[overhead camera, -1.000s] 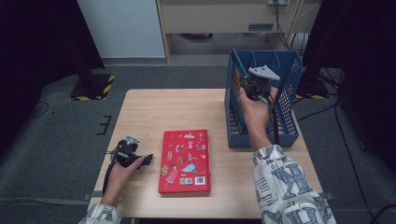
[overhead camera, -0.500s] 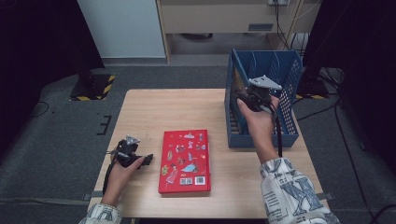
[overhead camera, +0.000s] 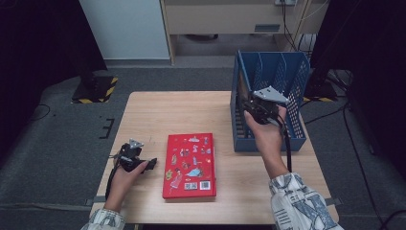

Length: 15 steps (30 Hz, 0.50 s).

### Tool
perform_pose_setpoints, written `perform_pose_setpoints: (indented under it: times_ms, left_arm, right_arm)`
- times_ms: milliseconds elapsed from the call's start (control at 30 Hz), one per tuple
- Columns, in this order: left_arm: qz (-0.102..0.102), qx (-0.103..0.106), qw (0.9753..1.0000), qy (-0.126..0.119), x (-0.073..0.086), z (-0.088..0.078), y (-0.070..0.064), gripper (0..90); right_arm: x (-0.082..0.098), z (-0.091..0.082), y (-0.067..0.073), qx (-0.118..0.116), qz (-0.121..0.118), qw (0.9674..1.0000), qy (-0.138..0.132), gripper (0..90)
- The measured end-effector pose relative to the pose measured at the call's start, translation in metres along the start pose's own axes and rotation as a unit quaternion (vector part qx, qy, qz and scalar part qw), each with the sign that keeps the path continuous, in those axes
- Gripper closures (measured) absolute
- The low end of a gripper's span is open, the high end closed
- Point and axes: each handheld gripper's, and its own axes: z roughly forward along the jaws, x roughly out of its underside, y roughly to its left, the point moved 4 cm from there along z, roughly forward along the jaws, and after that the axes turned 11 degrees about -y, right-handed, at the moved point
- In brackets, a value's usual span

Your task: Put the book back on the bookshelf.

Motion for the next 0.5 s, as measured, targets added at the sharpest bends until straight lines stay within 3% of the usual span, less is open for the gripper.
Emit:
perform_pose_setpoints:
  times_ms: [200, 500]
  left_arm:
    - [0.000, 0.000, 1.0000, 0.000, 0.0000, 0.0001, 0.0001, 2.8]
    - [0.000, 0.001, 1.0000, -0.001, -0.0001, 0.0002, 0.0001, 2.9]
  right_arm:
    - [0.0021, 0.0052, 0.0035, -0.004, -0.003, 1.0000, 0.006, 68.4]
    - [0.0049, 0.0077, 0.0047, -0.006, -0.005, 0.9999, 0.011, 62.6]
